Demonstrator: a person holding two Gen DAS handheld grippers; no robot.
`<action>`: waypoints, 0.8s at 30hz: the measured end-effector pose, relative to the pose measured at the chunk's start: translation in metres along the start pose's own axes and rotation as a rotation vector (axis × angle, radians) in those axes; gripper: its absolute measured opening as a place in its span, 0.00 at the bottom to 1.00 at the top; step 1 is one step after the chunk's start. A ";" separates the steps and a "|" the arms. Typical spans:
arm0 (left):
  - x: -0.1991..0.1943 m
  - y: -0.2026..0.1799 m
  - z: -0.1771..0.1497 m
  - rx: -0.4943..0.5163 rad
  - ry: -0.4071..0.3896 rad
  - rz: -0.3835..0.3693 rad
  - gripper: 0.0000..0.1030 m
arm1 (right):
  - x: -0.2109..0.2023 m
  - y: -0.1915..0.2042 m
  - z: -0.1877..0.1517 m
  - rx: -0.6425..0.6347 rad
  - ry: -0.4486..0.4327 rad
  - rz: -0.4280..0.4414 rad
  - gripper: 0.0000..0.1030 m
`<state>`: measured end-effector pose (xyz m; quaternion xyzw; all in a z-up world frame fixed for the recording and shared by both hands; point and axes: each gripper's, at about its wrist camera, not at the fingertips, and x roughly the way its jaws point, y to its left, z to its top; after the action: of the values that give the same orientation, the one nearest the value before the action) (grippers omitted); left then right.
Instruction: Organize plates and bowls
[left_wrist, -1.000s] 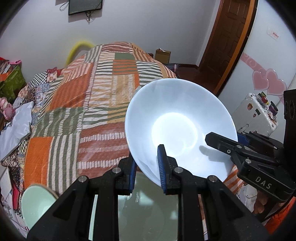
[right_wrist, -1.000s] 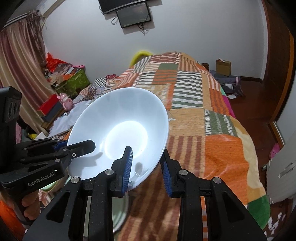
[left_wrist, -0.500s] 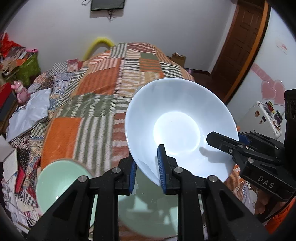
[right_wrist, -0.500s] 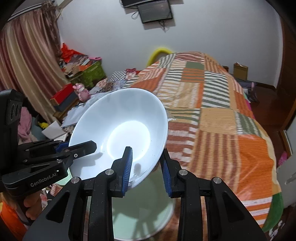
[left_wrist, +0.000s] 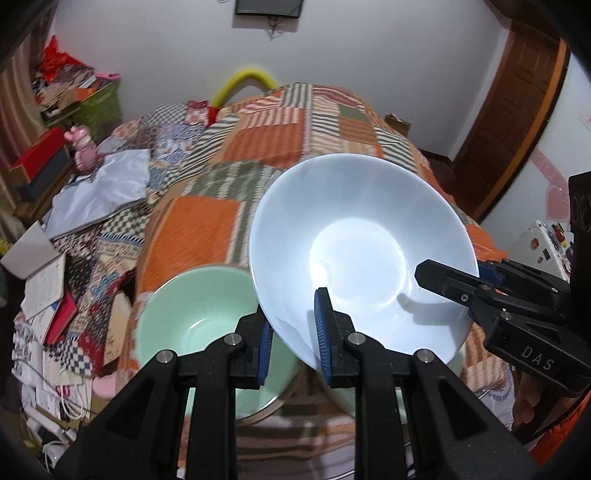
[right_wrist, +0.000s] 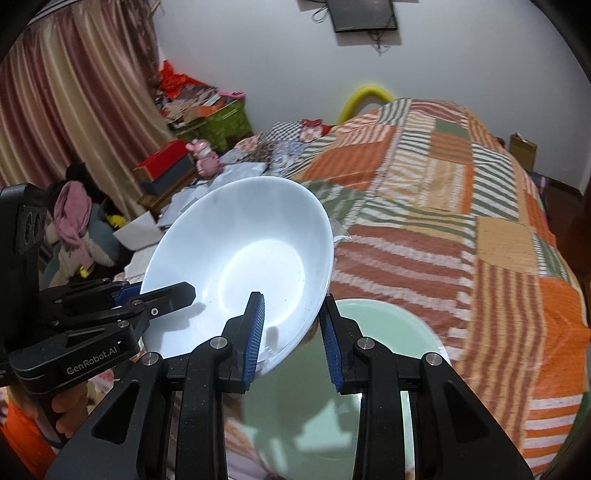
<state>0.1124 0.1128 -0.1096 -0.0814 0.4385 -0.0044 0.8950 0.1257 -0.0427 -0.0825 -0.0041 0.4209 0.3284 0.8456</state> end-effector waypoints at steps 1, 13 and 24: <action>-0.002 0.005 -0.003 -0.006 0.002 0.007 0.21 | 0.003 0.005 -0.001 -0.008 0.006 0.008 0.27; -0.011 0.056 -0.028 -0.078 0.017 0.072 0.21 | 0.034 0.046 -0.008 -0.042 0.061 0.079 0.27; 0.004 0.080 -0.044 -0.117 0.057 0.085 0.21 | 0.061 0.059 -0.018 -0.043 0.127 0.090 0.27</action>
<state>0.0751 0.1854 -0.1512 -0.1148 0.4665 0.0571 0.8752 0.1061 0.0322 -0.1217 -0.0241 0.4665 0.3743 0.8011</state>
